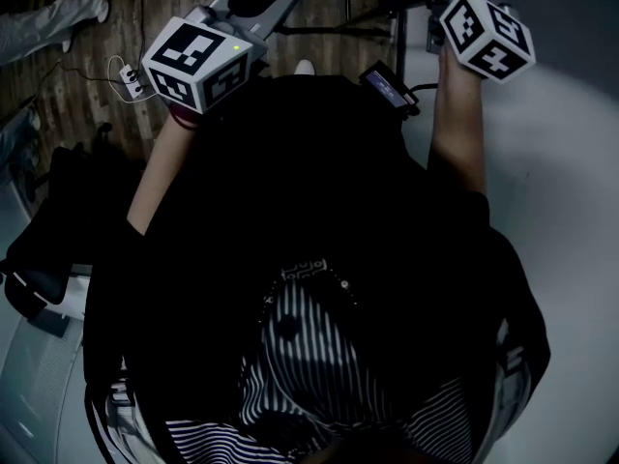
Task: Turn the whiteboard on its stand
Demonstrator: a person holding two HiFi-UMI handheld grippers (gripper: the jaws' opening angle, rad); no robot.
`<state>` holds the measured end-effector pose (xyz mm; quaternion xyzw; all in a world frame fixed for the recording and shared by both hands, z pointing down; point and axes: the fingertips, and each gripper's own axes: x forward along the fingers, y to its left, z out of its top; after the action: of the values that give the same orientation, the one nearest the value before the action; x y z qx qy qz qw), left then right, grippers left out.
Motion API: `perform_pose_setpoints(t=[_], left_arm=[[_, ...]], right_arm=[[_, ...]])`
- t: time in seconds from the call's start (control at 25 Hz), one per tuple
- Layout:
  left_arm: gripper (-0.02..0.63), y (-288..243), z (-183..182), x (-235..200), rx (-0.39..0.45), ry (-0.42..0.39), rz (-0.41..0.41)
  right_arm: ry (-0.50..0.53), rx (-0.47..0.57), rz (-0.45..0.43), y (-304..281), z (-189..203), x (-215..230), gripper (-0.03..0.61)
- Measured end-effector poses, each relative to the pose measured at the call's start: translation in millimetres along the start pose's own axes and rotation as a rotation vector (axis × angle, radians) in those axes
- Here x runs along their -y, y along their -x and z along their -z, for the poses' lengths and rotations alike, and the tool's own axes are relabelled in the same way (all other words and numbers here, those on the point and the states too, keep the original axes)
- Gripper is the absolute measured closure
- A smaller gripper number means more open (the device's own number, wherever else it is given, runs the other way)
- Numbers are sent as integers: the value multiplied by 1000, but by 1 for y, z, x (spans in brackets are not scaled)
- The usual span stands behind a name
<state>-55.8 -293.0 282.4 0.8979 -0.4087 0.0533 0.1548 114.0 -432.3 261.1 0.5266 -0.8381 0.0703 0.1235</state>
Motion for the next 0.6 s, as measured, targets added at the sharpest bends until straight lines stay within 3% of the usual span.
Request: perform_pose_setpoints(t=[0.16,0.32,0.6], left_arm=[[626,4,-10,-6,-1,11,49],[626,-25,-11,1,-15,-9,93],[626,-37,-14,0,-15,-5,95]], right_arm=[[17,-19,39,8,-12,4,529],[10,-24,32,2,-6,14,529],[10,-25,54,15,-2,11,531]])
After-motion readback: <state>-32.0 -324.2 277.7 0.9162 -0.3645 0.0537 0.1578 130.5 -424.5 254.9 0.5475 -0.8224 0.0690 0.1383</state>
